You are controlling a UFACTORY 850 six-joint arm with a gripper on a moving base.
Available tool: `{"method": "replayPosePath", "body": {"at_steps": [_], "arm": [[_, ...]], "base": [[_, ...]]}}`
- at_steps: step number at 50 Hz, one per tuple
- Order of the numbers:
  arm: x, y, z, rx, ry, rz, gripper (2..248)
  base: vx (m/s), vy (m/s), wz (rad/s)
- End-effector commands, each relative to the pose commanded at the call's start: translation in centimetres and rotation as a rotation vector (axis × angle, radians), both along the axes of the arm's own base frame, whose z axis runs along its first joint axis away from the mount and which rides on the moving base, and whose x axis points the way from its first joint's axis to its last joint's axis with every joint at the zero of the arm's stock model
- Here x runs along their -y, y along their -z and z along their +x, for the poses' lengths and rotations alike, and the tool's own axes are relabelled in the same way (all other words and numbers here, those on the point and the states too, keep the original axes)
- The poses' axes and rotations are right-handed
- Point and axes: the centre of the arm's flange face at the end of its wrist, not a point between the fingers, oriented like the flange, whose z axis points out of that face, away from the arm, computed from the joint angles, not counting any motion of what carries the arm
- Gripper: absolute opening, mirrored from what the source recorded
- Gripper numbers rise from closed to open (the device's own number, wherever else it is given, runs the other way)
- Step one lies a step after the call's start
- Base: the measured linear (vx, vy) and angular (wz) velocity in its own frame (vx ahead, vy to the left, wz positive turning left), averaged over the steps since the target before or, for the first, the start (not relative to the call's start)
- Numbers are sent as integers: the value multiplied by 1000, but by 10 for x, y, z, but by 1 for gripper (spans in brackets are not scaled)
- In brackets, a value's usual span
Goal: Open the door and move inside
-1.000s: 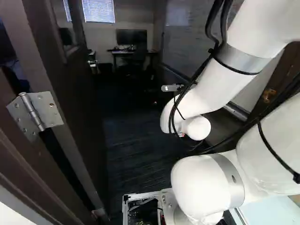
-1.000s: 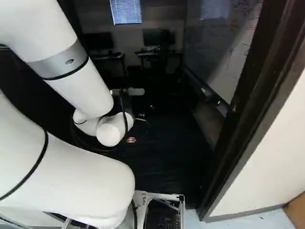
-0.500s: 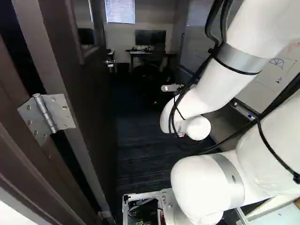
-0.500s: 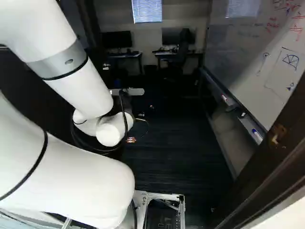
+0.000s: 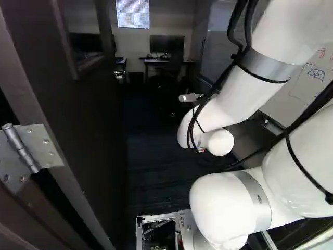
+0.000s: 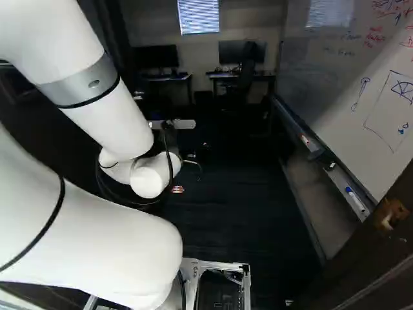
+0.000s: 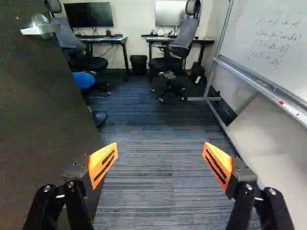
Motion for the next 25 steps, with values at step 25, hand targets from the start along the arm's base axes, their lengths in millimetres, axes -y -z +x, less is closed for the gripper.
{"method": "replayPosePath", "body": {"at_steps": [25], "arm": [[0,0,0,0,0,0,247]], "base": [[215,-9,-17]]}}
